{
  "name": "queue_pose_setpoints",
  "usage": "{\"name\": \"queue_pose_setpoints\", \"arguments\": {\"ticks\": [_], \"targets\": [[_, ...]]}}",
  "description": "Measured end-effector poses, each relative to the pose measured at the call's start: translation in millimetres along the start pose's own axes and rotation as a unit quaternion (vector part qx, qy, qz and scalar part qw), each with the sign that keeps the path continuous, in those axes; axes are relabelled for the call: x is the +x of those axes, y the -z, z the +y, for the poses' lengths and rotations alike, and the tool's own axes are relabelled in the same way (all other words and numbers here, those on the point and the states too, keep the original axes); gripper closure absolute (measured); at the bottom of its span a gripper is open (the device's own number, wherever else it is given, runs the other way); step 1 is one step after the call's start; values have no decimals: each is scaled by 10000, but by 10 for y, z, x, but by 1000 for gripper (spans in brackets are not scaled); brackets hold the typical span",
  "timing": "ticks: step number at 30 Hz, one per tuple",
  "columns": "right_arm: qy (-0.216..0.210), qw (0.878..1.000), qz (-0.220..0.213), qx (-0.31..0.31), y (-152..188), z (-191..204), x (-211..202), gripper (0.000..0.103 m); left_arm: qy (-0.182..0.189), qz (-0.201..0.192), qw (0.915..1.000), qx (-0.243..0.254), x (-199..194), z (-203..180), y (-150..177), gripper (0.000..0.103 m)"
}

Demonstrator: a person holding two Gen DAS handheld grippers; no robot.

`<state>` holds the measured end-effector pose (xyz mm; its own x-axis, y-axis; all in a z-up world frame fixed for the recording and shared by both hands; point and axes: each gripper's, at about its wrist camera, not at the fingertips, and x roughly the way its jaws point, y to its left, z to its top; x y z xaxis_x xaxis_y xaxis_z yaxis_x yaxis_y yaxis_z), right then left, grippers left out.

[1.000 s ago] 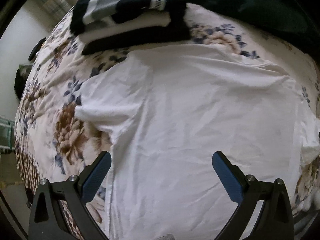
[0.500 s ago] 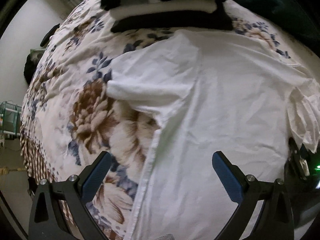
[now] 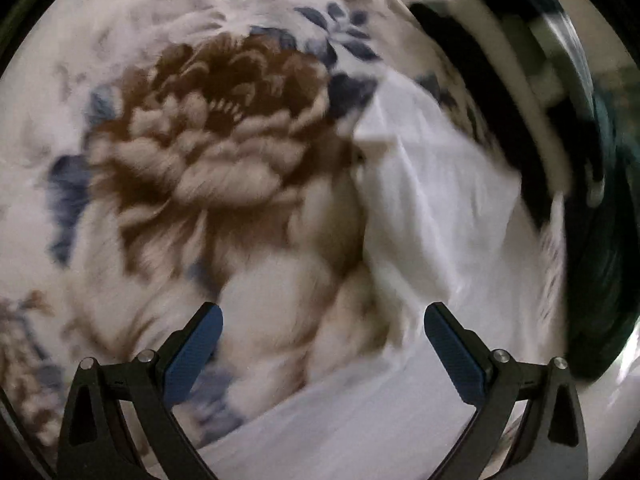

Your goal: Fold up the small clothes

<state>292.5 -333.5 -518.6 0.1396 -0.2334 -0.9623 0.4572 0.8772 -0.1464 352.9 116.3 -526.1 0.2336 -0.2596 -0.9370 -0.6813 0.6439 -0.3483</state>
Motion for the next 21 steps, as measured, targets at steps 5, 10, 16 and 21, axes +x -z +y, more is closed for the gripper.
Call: {"name": "queue_pose_setpoints", "arguments": {"ticks": [5,10,16,21], "targets": [[416,9990,93,108,-127,1,113,19,35,-270,9988,414,218,-288,-211,7],[330,9994,47,10,-245,58,97,19,57,-603,9913,1173,244,-567,-257,96],[-2,9997,-73,-213,-278,239,-120,19,23,-1239,9696,2108,-78,-920,-77,99],[-122,9998,-67,-173,-303,226,-161,19,-34,-1649,9307,3266,-227,-1482,405,99]]}}
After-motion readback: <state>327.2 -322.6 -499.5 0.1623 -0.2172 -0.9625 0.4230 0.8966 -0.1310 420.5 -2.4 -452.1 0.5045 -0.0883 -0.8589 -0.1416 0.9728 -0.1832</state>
